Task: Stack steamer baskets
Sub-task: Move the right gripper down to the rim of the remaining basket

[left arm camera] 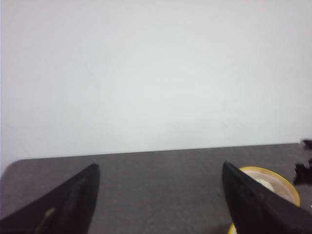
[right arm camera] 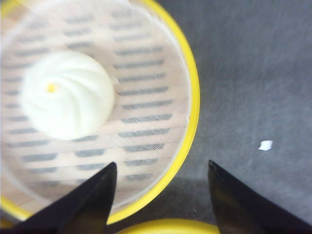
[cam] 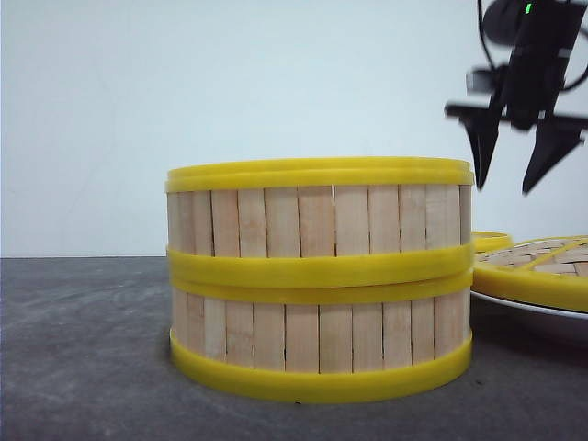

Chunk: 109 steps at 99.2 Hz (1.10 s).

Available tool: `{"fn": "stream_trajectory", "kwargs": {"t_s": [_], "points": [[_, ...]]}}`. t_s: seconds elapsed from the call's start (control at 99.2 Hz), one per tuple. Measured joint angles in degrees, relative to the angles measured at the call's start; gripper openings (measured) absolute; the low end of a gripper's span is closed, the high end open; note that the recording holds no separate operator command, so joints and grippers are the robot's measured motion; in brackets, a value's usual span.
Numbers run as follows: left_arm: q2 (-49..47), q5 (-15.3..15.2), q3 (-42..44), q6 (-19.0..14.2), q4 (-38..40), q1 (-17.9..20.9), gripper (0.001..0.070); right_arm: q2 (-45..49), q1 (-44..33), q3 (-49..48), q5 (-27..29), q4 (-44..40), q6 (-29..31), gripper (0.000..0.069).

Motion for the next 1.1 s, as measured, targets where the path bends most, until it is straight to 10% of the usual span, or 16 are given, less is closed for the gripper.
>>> {"fn": "stream_trajectory", "kwargs": {"t_s": [1.099], "points": [[0.1,0.0,-11.0,4.1,0.0,0.0,0.0472,9.9,-0.5,0.3,0.7,0.0,6.0,0.0165]]}}
